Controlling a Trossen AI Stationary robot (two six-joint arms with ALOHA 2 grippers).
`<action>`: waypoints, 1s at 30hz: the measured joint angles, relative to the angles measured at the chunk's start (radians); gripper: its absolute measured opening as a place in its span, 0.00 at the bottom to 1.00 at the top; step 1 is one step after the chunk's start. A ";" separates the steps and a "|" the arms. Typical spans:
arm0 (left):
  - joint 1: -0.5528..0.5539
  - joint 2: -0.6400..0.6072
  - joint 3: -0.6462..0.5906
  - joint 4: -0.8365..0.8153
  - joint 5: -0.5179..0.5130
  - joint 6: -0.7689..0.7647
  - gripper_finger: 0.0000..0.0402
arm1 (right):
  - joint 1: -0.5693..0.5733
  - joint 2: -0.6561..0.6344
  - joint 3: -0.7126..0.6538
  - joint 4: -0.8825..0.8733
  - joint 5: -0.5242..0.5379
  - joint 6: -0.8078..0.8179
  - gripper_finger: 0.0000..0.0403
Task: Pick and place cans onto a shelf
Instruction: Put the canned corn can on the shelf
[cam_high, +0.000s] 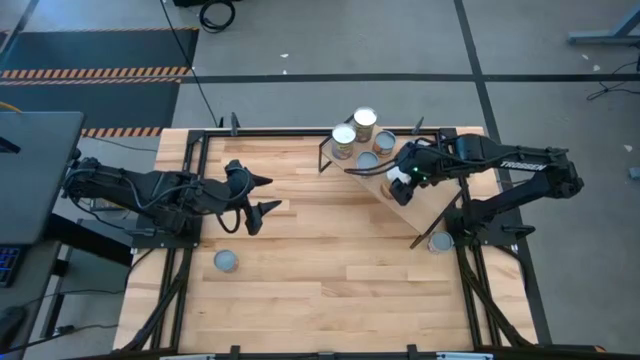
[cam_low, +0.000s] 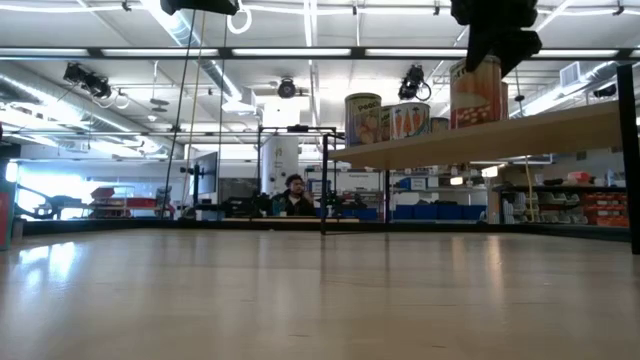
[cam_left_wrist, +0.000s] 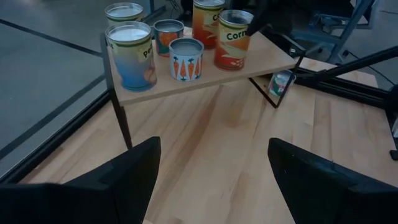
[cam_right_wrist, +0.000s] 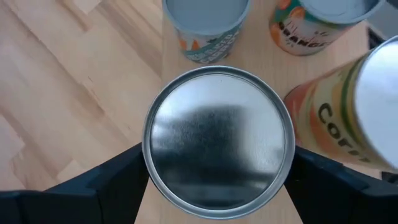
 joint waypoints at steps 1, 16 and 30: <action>0.000 0.000 0.000 0.000 0.000 0.001 0.76 | -0.002 0.000 0.000 0.000 0.011 0.000 0.86; 0.000 0.000 0.000 -0.031 -0.001 -0.006 0.75 | -0.004 0.000 0.000 0.049 0.053 -0.019 0.86; 0.000 -0.002 0.000 -0.031 -0.003 0.004 0.74 | -0.006 0.006 0.000 0.048 0.029 -0.016 0.90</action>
